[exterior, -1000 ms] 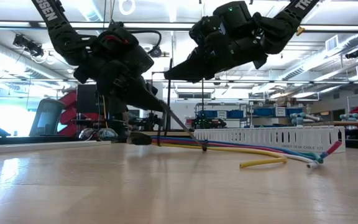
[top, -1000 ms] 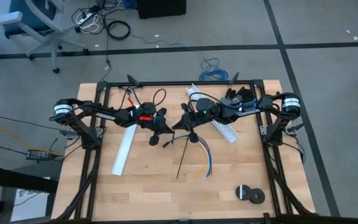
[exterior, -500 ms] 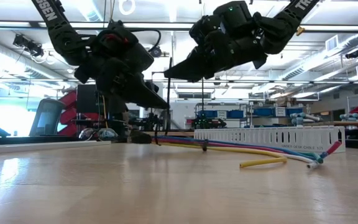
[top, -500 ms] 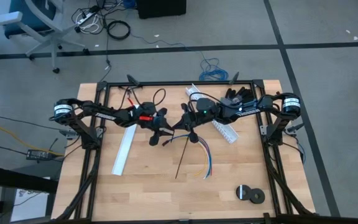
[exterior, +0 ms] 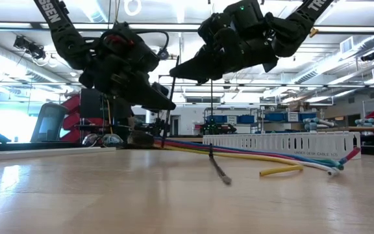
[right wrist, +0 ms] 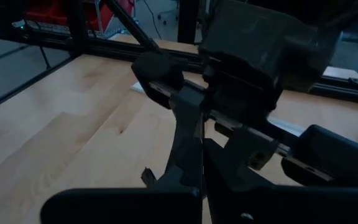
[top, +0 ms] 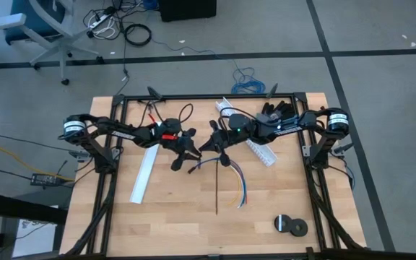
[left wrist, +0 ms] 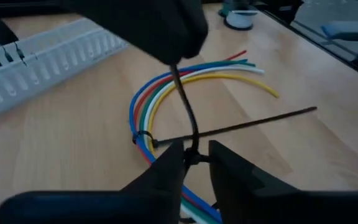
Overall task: Ziptie cables
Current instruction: Wrap the cable wires with black zip tie
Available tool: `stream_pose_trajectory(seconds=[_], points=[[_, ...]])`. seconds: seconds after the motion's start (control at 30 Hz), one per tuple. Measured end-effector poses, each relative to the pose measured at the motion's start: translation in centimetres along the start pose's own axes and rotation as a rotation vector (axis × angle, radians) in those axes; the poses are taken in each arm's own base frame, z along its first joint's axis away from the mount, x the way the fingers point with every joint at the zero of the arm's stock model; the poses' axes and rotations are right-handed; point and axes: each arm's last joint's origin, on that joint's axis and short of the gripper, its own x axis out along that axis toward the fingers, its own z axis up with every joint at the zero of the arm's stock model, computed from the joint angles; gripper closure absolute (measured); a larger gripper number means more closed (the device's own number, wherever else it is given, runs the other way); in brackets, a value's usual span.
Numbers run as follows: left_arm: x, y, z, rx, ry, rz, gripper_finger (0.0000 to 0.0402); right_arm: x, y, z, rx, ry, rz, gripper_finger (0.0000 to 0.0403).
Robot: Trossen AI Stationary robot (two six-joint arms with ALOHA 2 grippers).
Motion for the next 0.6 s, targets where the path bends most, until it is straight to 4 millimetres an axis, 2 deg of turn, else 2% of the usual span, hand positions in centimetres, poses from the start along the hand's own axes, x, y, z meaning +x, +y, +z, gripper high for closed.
stream_pose_trajectory(seconds=[0.17,0.6], points=[[0.13,0.14,-0.16,-0.005,0.01,0.032,0.0358,0.09,0.2,-0.06,0.005,0.004,0.01,0.0403],[0.13,0.01,-0.52,-0.023,0.044,0.01,0.0389,0.17,0.26,-0.11,0.004,0.012,-0.024,0.0403]])
